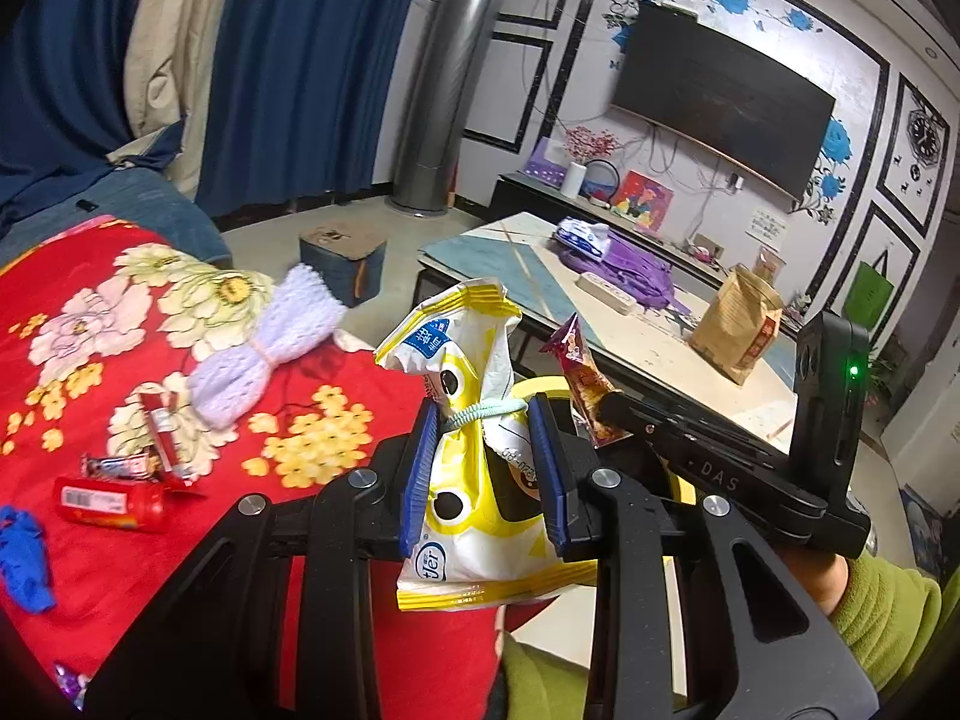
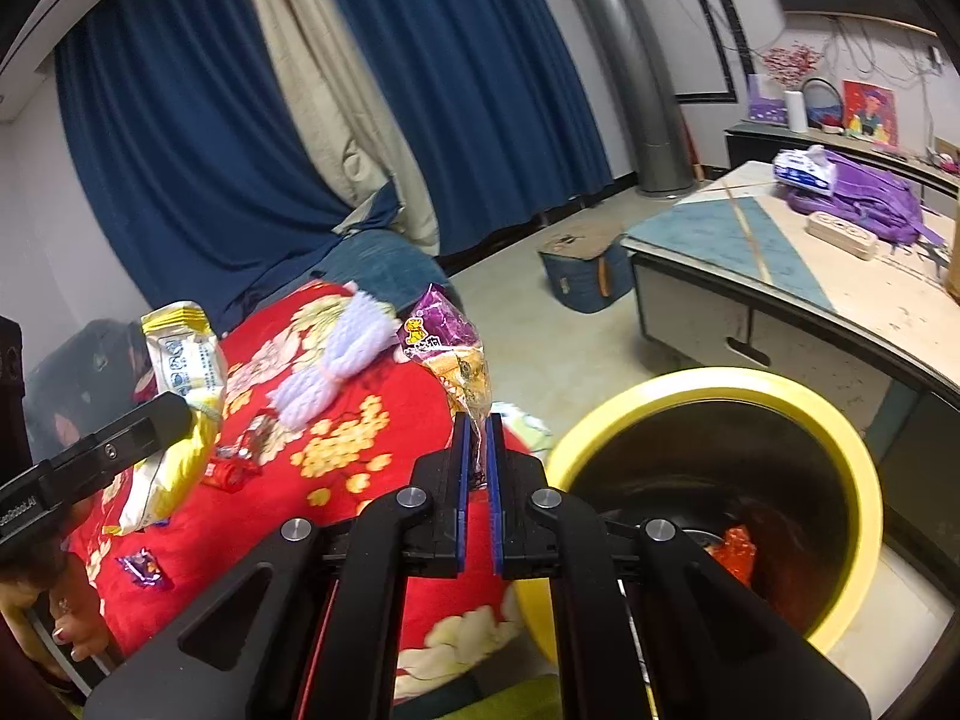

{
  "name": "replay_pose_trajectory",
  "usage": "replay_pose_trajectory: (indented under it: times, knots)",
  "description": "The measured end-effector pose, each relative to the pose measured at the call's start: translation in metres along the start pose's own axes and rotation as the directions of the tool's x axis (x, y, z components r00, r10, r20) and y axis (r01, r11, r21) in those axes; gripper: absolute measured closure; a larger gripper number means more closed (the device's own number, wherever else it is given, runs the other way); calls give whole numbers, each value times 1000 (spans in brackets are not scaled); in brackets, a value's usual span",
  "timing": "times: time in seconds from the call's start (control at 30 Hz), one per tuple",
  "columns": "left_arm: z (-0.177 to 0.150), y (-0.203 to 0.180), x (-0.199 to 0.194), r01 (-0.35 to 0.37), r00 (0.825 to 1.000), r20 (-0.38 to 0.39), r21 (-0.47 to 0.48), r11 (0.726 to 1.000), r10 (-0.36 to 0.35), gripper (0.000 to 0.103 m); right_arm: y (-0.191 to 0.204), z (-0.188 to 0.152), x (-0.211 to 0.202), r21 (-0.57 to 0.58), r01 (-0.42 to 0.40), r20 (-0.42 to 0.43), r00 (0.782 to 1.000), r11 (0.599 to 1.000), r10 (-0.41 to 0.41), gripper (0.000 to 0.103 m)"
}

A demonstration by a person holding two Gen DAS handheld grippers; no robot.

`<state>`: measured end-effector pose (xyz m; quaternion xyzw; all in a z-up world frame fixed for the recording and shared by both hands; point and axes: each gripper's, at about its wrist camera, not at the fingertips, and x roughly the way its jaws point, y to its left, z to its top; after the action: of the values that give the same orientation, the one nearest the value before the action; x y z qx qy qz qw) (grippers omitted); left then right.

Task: Collect trash
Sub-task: 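Carry the wrapper and chip bag over the yellow bin and open both tools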

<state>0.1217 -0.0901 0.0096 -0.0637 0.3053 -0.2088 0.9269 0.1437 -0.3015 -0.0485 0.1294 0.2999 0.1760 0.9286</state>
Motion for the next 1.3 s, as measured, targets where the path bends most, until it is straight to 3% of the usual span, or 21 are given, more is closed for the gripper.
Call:
replay_pose_trajectory:
  times: [0.57, 0.93, 1.3]
  knots:
    - [-5, -51, 52, 91, 994, -62, 60, 994, -87, 79, -71, -10, -22, 106, 126, 17, 992, 986, -128, 98]
    - [-23, -75, 89, 167, 980, -124, 80, 983, -156, 79, -112, -25, -17, 172, 189, -31, 982, 967, -186, 98]
    - [-42, -93, 125, 184, 968, -196, 122, 975, -158, 79, -141, -34, -9, 225, 227, -79, 974, 948, -214, 97]
